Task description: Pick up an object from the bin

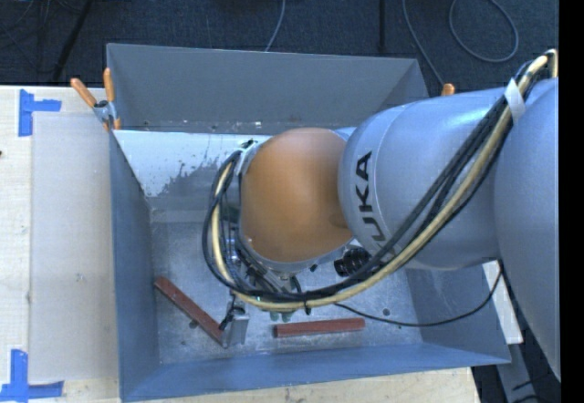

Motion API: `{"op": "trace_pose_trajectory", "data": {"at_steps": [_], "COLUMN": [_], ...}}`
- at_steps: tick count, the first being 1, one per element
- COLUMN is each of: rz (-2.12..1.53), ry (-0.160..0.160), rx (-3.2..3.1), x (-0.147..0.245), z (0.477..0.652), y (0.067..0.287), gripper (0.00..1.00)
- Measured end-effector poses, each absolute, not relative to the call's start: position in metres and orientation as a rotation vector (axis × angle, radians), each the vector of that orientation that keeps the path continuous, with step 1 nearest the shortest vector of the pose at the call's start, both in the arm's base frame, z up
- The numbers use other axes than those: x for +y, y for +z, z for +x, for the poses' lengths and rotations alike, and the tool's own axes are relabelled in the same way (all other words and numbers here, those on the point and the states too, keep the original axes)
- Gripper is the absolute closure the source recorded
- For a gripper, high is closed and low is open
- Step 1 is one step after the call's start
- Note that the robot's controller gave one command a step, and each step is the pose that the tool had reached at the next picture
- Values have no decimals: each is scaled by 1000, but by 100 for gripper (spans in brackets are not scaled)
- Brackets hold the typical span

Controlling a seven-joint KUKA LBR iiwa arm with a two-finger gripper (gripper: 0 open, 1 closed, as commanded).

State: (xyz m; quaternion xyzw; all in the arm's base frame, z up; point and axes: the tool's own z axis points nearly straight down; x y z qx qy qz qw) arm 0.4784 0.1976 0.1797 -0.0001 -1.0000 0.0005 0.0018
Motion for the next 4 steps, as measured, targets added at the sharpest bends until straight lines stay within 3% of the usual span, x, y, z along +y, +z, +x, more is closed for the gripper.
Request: {"op": "trace_pose_trajectory", "data": {"at_steps": [1, 2, 3, 4], "rz": [5, 150, 196, 488], "ry": [7, 7, -2, 2], "rx": [-3133, -3141, -3142, -3105], "x": [142, 40, 49, -4], "z": [491, 511, 486, 510], "y": [65, 129, 69, 70], "gripper": [0, 0, 0, 0]}}
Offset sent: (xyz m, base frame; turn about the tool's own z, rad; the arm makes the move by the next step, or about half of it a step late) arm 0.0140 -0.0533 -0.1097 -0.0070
